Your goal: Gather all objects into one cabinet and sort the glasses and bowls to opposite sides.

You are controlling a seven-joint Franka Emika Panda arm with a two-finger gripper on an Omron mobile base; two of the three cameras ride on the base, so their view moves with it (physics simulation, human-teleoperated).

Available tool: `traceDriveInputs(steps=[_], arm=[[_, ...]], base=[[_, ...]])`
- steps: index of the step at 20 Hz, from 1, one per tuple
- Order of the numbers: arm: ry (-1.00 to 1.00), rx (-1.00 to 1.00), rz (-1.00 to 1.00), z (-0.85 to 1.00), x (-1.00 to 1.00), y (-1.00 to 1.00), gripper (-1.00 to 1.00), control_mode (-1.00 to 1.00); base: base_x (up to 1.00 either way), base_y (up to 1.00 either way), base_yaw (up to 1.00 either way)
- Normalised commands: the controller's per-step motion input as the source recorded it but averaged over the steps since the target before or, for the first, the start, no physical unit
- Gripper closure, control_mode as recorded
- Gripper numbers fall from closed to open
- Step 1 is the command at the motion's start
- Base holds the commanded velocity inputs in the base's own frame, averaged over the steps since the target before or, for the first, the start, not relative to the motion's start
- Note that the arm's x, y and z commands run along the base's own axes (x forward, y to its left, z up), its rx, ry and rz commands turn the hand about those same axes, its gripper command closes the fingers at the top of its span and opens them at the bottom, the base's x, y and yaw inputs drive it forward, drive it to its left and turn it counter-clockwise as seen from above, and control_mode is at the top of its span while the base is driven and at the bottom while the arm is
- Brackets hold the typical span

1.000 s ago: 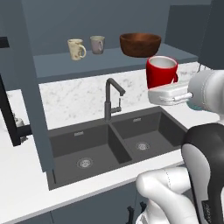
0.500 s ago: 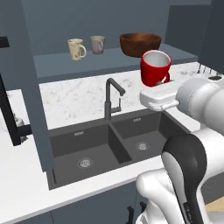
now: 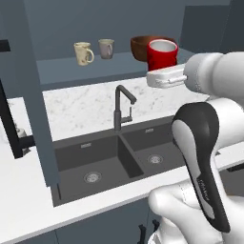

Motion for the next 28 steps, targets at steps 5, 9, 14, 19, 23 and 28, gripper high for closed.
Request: traceDriveInputs(steps=[5,9,14,19,23,28], arm=[[0.27,0.0,0.0,0.04,0.18,0.0,1.0,-1.0],[0.02,0.0,0.0,-0.24,0.25,0.0,1.0,-1.0],[-0.15,0.0,0.0,-0.45,0.13,0.13,1.0,-1.0],[-0.26,0.0,0.0,-0.49,0.15,0.19,1.0,-1.0],[-0.15,0.0,0.0,-0.18,0.21,0.13,1.0,-1.0],[0.0,0.05,0.0,0.04,0.3,0.0,1.0,-1.0]], base=[[0.0,0.0,0.0],[0.0,0.0,0.0],[0.0,0.0,0.0],[0.0,0.0,0.0],[0.0,0.0,0.0],[0.0,0.0,0.0]])
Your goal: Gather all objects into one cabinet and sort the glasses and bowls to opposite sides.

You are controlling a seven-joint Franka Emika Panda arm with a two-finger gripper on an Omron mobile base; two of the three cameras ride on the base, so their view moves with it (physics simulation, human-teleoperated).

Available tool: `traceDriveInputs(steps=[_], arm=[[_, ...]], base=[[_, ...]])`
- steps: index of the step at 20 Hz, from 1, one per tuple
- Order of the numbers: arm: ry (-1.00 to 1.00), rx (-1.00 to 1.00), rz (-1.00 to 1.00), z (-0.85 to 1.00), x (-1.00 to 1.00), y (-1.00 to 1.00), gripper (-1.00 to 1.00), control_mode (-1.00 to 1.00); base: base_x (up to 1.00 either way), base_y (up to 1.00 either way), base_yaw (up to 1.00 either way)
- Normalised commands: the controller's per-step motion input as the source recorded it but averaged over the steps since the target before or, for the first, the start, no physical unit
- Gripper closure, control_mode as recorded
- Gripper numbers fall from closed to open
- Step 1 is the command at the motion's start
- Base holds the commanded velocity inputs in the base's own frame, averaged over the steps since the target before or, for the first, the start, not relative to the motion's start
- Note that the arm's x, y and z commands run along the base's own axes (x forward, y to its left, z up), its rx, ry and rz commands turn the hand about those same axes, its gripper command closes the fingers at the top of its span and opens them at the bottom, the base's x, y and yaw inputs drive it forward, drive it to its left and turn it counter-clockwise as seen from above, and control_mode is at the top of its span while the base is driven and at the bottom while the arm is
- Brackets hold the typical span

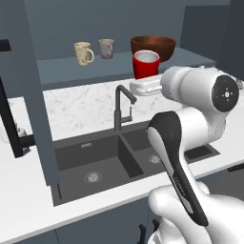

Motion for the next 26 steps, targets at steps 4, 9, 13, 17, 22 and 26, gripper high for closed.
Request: traceDriveInputs(steps=[4,9,13,17,22,26], arm=[[0.06,0.08,0.0,0.4,0.2,0.0,1.0,-1.0],[0.17,0.02,0.0,0.28,0.06,0.0,1.0,-1.0],[0.18,0.0,0.01,0.0,0.0,0.0,1.0,-1.0],[0.02,-0.02,0.03,-0.28,0.0,0.0,1.0,-1.0],[-0.02,-0.02,0.05,-0.36,0.0,0.0,1.0,-1.0],[-0.04,0.0,0.04,-0.23,0.11,0.0,1.0,-1.0]], base=[[0.0,0.0,0.0],[0.0,0.0,0.0],[0.0,0.0,0.0],[0.0,0.0,0.0],[0.0,0.0,0.0],[0.0,0.0,0.0]])
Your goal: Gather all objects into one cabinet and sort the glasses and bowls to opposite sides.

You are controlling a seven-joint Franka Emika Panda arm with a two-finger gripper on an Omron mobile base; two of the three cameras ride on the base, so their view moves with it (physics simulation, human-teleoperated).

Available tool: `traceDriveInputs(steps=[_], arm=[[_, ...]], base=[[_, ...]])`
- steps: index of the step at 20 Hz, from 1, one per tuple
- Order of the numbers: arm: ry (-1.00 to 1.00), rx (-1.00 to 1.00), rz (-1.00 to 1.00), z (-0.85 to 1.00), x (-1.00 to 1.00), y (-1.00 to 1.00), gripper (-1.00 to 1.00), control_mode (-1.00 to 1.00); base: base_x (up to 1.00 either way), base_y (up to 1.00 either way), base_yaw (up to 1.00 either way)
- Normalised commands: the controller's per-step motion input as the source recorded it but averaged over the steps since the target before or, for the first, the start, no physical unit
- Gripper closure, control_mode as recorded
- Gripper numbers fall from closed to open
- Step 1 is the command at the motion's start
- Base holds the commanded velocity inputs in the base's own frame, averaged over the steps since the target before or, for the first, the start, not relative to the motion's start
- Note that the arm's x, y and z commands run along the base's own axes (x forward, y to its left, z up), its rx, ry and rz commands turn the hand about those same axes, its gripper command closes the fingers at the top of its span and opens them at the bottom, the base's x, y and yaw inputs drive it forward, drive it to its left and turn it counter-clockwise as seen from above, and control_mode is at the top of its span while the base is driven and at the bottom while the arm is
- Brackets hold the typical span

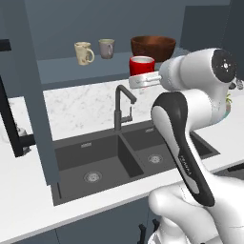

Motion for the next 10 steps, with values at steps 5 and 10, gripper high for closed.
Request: traceDriveInputs(steps=[5,10], arm=[[0.0,0.0,0.01,-0.01,0.3,0.0,1.0,-1.0],[0.06,0.0,0.0,0.36,0.33,0.0,1.0,-1.0]], base=[[0.0,0.0,0.0],[0.0,0.0,0.0]])
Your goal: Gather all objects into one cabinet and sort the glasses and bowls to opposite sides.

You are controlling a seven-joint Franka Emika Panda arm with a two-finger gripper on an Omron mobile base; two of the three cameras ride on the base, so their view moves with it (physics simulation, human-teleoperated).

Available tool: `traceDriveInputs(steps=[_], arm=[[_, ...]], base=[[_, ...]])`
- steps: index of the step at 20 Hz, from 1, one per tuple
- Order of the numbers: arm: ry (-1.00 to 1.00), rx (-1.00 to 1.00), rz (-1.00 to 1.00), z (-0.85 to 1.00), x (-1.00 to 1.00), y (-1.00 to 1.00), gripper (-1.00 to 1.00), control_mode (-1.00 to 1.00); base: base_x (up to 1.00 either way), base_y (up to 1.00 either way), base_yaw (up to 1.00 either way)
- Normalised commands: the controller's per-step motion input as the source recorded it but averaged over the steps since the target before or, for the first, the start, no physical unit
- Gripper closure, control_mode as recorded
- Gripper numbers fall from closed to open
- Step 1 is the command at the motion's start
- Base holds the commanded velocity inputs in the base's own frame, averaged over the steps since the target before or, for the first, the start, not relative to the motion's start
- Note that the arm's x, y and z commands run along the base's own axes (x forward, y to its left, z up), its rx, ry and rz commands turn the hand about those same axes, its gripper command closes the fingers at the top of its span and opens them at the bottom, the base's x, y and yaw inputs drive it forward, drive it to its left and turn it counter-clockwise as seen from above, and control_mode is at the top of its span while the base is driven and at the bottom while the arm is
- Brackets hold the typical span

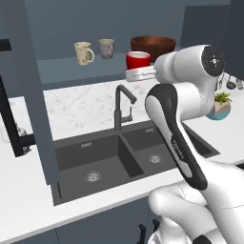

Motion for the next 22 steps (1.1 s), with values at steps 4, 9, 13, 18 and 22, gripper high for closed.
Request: traceDriveInputs(steps=[4,9,13,18,22], arm=[[0.11,0.0,0.0,0.3,0.26,0.0,1.0,-1.0],[0.02,-0.04,0.0,0.01,0.39,0.05,1.0,-1.0],[0.0,-0.05,0.0,0.0,0.51,0.08,1.0,-1.0],[0.0,-0.05,0.0,-0.01,0.46,0.13,1.0,-1.0],[0.0,-0.04,0.0,-0.1,0.3,0.15,1.0,-1.0]], base=[[0.0,0.0,0.0],[0.0,0.0,0.0],[0.0,0.0,0.0],[0.0,0.0,0.0],[0.0,0.0,0.0]])
